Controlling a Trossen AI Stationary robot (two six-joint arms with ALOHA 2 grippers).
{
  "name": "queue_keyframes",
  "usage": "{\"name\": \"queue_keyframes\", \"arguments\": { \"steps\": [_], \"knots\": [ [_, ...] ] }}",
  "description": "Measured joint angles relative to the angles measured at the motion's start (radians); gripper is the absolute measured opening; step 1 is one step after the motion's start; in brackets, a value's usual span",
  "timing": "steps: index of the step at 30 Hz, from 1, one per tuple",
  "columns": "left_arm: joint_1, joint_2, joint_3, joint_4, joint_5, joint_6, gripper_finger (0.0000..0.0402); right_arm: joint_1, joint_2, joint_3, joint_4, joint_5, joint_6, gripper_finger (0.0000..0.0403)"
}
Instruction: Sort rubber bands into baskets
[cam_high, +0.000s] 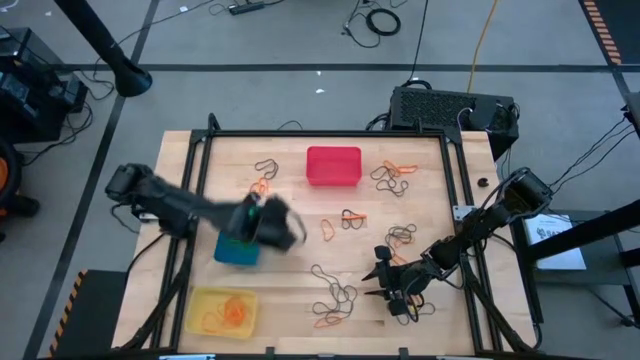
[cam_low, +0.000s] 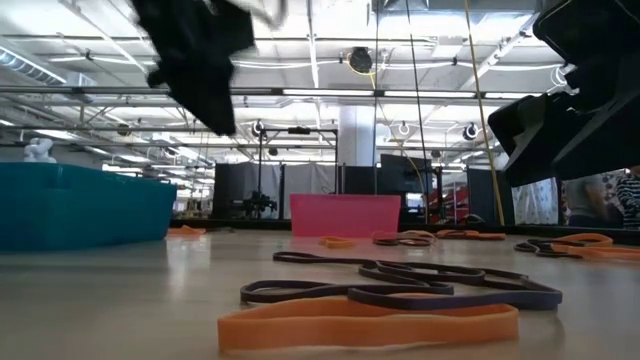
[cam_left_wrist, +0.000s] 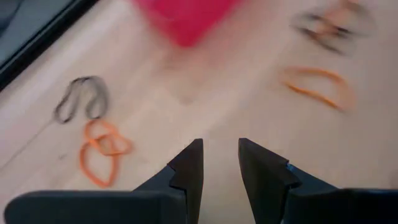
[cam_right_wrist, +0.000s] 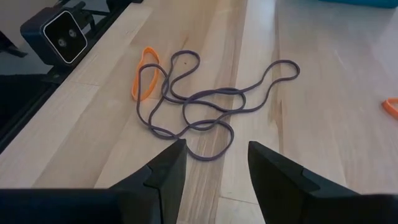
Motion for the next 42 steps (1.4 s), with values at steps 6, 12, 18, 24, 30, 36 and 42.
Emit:
{"name": "queue_keyframes", "arguments": {
  "steps": [6,12,18,24,30,36,42],
  "knots": [
    [0.303,0.029,-0.047,0.015,0.080,0.029,0.0109,0.001,0.000,0.000,-0.016,0.000,0.010,0.0165],
    [0.470,0.061,-0.074,0.036,0.175,0.080,0.0109,0.001,0.009,0.000,-0.090,0.000,0.072,0.0165],
    [0.553,0.104,-0.124,0.037,0.215,0.084,0.0109,0.001,0.058,0.000,-0.084,0.000,0.105,0.0165],
    [0.571,0.144,-0.135,0.046,0.191,0.105,0.0109,0.001,0.109,0.000,-0.081,0.001,0.143,0.0165],
    [0.593,0.175,-0.135,0.044,0.229,0.106,0.0109,0.002,0.113,0.000,-0.074,0.004,0.159,0.0165],
    [0.622,0.239,-0.133,0.044,0.253,0.110,0.0109,0.001,0.113,0.000,-0.071,0.001,0.160,0.0165],
    [0.626,0.267,-0.129,0.040,0.263,0.138,0.0108,0.001,0.114,0.000,-0.069,0.000,0.159,0.0165]
  ]
}}
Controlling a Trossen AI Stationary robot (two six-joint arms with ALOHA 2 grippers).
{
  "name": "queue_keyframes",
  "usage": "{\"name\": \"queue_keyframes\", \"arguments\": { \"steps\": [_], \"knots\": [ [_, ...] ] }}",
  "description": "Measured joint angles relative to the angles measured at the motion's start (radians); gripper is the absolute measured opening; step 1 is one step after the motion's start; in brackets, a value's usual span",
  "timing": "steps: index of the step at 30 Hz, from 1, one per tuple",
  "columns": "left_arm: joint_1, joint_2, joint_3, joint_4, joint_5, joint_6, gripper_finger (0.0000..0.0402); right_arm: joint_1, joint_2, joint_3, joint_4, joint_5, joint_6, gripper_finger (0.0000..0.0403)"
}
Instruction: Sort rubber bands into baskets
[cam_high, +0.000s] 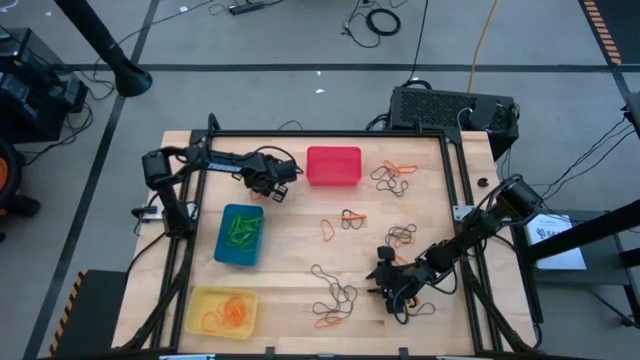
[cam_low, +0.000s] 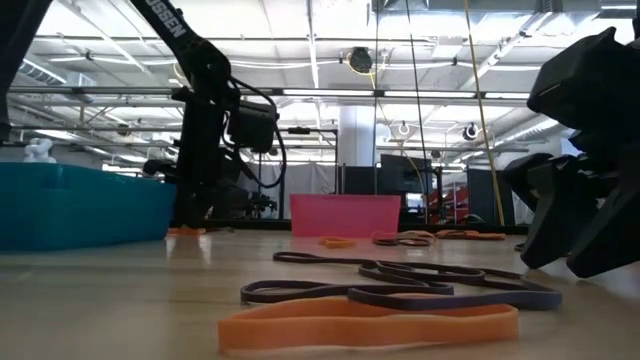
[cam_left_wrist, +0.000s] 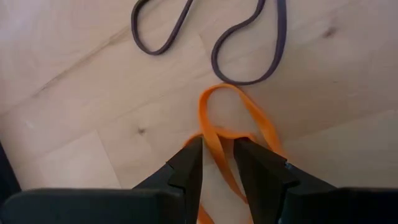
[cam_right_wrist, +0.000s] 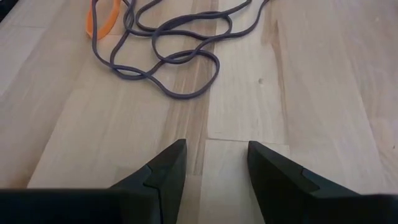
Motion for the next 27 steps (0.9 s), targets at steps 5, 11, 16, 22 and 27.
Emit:
{"name": "queue_keyframes", "arguments": {
  "steps": [5,11,16,22,27],
  "knots": [
    [-0.004,-0.015,-0.002,0.006,0.001,0.003,0.0066,0.000,0.000,0.000,0.000,0.000,0.000,0.0165],
    [-0.033,-0.028,0.017,-0.020,-0.035,0.021,0.0009,0.000,0.000,0.000,0.000,0.000,0.000,0.0165],
    [-0.057,-0.030,0.073,-0.099,-0.049,0.029,0.0004,0.000,0.000,0.000,0.001,0.000,0.000,0.0165],
    [-0.096,-0.031,0.157,-0.241,-0.092,0.036,0.0002,0.000,0.000,0.000,0.002,0.000,0.000,0.0165],
    [-0.171,-0.031,0.242,-0.328,-0.077,0.073,0.0001,0.000,0.000,0.000,0.002,0.000,0.000,0.0165]
  ]
}}
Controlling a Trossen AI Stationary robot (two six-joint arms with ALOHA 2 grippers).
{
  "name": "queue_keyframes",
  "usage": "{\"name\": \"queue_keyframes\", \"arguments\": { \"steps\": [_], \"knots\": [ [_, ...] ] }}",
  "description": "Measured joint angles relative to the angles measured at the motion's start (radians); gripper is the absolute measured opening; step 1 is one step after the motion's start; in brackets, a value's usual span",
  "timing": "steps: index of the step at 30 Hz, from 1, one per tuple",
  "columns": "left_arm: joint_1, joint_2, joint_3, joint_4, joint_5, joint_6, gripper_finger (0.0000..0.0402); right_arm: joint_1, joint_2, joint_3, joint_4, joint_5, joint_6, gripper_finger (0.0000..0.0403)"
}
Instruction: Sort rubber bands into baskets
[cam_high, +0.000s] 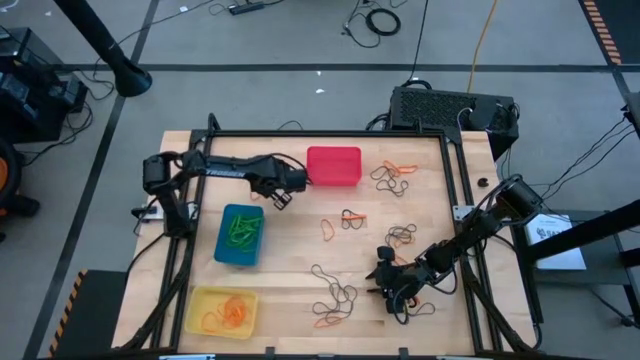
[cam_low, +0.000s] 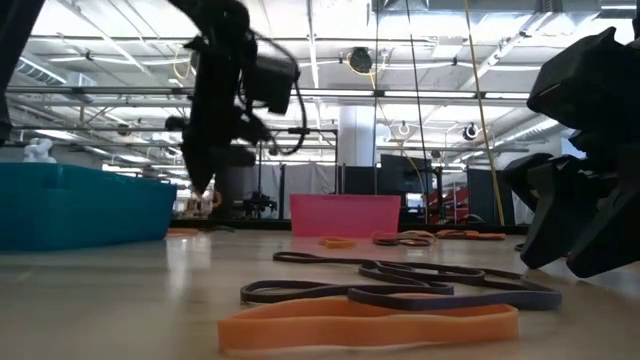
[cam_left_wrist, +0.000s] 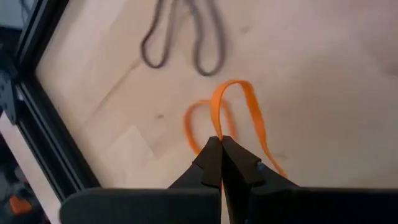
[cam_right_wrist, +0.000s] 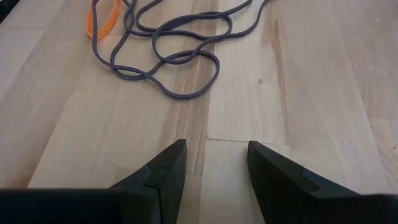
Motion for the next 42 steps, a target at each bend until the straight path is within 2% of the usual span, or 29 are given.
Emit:
{"name": "queue_keyframes", "arguments": {
  "steps": [5,9,15,19,21,26,32,38,42],
  "knots": [
    [-0.118,0.000,0.092,-0.075,0.041,-0.003,0.0001,0.000,0.000,0.000,0.001,0.000,0.000,0.0165],
    [-0.244,-0.001,0.155,-0.128,0.113,-0.037,0.0001,0.000,0.000,0.000,0.001,0.000,0.000,0.0165],
    [-0.460,-0.001,0.180,-0.178,0.303,-0.136,0.0000,0.000,0.000,0.000,0.021,-0.003,-0.005,0.0165],
    [-0.614,-0.001,0.180,-0.161,0.463,-0.251,0.0000,0.000,0.000,0.000,0.047,-0.003,-0.008,0.0165],
    [-0.689,-0.001,0.180,-0.160,0.499,-0.327,0.0000,0.000,0.000,0.000,0.056,-0.003,-0.008,0.0165],
    [-0.864,-0.001,0.179,-0.150,0.536,-0.495,0.0000,0.000,0.000,-0.001,0.055,-0.002,-0.008,0.0165],
    [-1.028,-0.001,0.179,-0.115,0.527,-0.626,0.0000,0.000,0.000,0.000,0.075,0.000,-0.003,0.0165],
    [-1.118,-0.001,0.178,-0.117,0.480,-0.731,0.0016,0.000,0.000,0.000,0.094,0.001,0.000,0.0165],
    [-1.138,-0.001,0.178,-0.116,0.430,-0.737,0.0025,0.000,0.000,0.000,0.112,0.000,0.000,0.0165]
  ]
}}
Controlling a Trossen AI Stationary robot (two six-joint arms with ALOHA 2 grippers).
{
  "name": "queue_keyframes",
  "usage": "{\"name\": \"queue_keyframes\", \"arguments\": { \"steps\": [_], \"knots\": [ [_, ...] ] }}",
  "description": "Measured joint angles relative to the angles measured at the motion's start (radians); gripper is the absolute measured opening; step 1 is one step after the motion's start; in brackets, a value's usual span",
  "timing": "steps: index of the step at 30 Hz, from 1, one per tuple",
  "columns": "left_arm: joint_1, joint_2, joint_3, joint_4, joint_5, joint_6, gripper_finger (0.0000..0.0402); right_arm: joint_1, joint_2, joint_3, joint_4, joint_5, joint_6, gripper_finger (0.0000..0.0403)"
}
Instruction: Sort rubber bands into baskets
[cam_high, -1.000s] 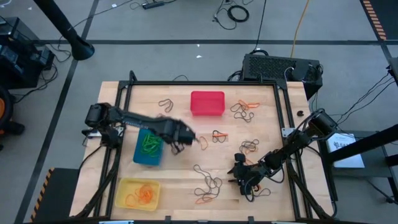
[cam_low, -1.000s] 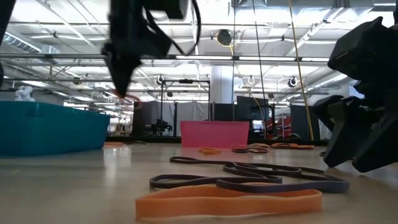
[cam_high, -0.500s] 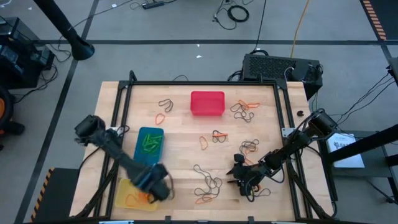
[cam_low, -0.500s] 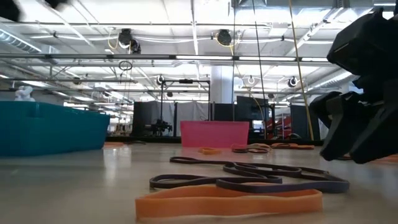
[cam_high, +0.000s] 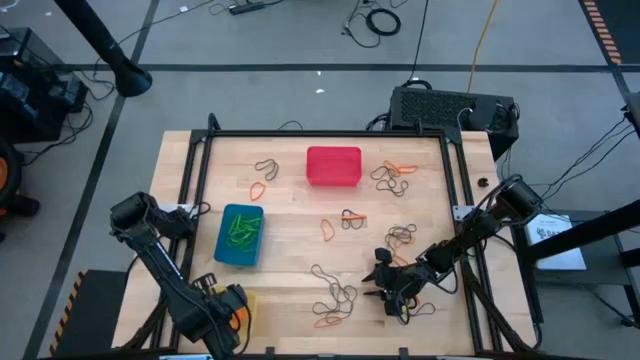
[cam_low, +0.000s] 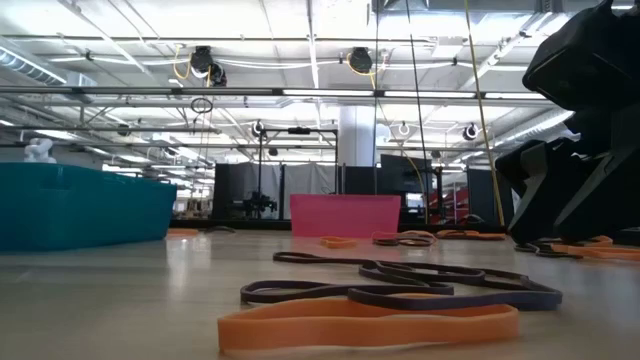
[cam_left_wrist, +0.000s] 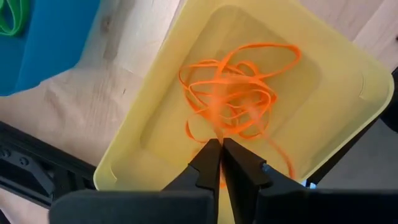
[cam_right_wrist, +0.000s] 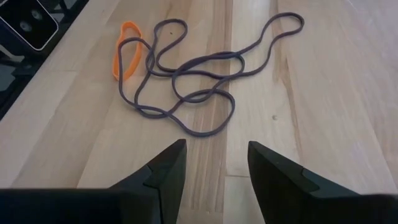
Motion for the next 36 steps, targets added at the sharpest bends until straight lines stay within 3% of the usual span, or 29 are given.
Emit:
{"name": "queue_keyframes", "arguments": {
  "steps": [17,21,25,32,36],
  "knots": [
    [0.003,0.010,-0.037,-0.004,-0.046,-0.079,0.0108,0.000,-0.003,0.000,-0.043,-0.004,0.002,0.0165],
    [0.040,0.010,-0.042,0.034,-0.258,-0.027,0.0109,0.000,-0.057,0.000,-0.088,-0.053,-0.028,0.0165],
    [0.089,0.010,-0.042,0.193,-0.521,0.217,0.0109,0.000,-0.158,0.001,-0.157,-0.086,-0.031,0.0165],
    [0.199,0.010,-0.071,0.640,-1.015,0.790,0.0109,0.008,-0.386,0.001,-0.478,-0.082,0.129,0.0165],
    [0.303,0.010,-0.156,0.935,-1.120,0.966,0.0109,0.037,-0.474,0.001,-0.679,-0.077,0.284,0.0165]
  ]
}}
